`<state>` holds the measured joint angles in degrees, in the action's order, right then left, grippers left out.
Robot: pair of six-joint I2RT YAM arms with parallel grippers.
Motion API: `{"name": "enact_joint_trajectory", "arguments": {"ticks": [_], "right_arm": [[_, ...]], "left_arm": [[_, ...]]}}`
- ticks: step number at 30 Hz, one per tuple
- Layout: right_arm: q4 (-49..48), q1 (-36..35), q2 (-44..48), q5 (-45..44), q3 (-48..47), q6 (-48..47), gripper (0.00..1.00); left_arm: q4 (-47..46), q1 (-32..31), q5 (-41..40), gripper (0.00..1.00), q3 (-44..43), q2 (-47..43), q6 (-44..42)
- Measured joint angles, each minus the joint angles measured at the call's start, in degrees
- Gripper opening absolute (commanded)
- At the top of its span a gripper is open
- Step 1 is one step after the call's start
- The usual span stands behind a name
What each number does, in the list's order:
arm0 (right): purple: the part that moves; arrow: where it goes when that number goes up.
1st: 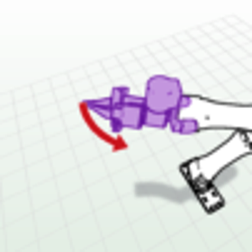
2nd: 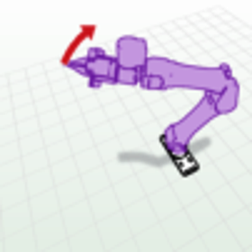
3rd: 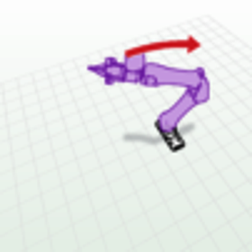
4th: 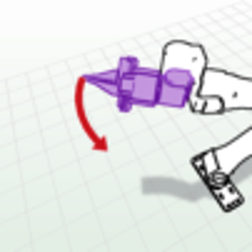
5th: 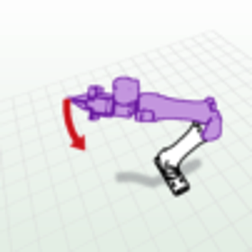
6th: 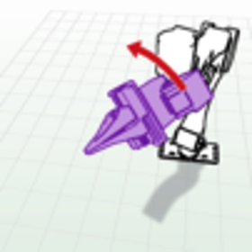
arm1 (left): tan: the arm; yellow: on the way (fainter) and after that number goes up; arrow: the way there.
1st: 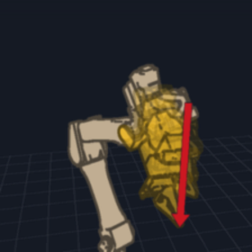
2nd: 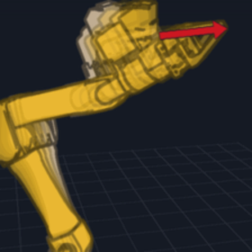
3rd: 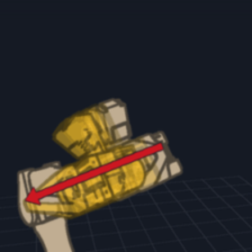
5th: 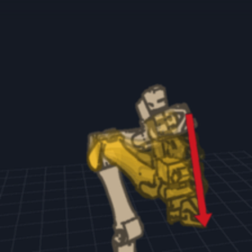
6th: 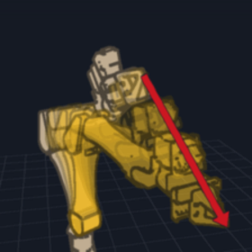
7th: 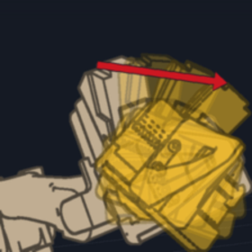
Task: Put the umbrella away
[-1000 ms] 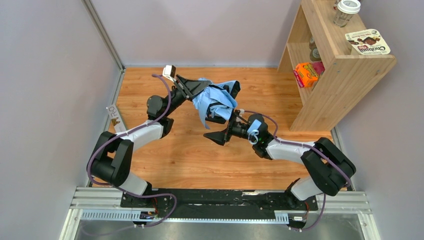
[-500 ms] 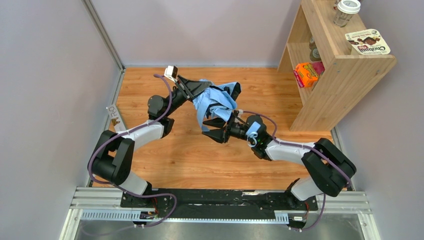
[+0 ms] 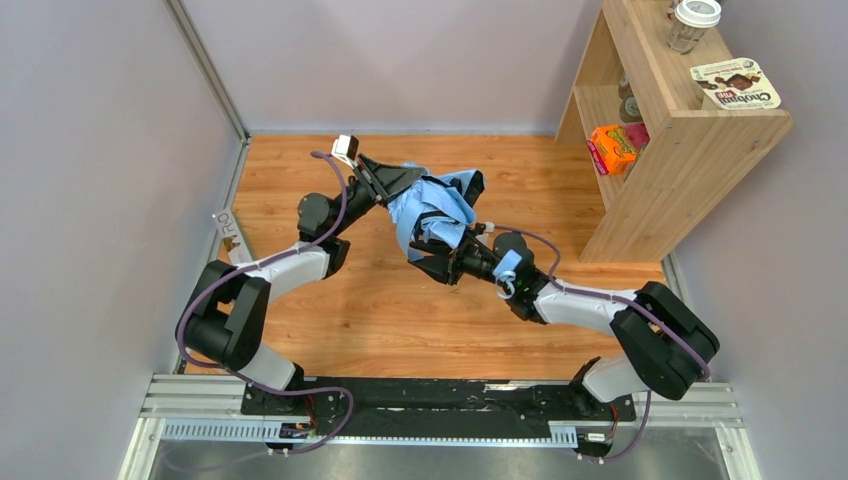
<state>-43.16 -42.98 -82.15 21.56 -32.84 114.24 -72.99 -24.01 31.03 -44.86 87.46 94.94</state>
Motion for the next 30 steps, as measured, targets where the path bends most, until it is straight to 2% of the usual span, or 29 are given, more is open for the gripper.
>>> {"name": "enact_joint_trajectory", "arguments": {"ticks": [11,15,19,22,25,27,28,29,30], "right_arm": [[0.44,-0.42,0.26,-1.55,-0.44,0.00,0.42],[0.42,-1.25,0.26,-1.57,-0.48,-0.02,0.33],[0.44,-2.40,0.26,-1.44,-0.57,0.00,0.28],[0.39,-2.64,0.15,-1.53,-0.57,0.00,0.39],[-0.52,-2.64,-0.15,-1.81,-0.57,0.00,0.39],[-0.92,-2.64,-0.39,-1.97,-0.70,0.00,0.31],[-0.96,-2.64,-0.52,-1.99,-0.81,0.02,0.25],[-1.22,-2.64,-0.81,-1.99,-1.01,0.02,0.14],[-1.57,-2.64,-1.16,-2.03,-1.18,0.07,0.10]], "left_arm": [[-0.09,-1.03,0.50,0.00,1.64,0.00,-1.03],[-0.09,-1.03,0.50,0.00,1.64,0.00,-1.03],[-0.11,-1.03,0.61,0.00,1.64,0.00,-0.94],[-0.11,-1.03,0.63,0.00,1.64,0.00,-0.94],[-0.11,-1.03,0.63,0.00,1.64,0.00,-0.96],[-0.11,-1.03,0.63,0.00,1.64,0.00,-0.96],[-0.09,-1.03,0.63,0.00,1.64,0.00,-0.96],[-0.11,-1.03,0.63,0.00,1.64,0.00,-0.96],[-0.11,-1.03,0.63,0.00,1.64,0.00,-0.96]]}}
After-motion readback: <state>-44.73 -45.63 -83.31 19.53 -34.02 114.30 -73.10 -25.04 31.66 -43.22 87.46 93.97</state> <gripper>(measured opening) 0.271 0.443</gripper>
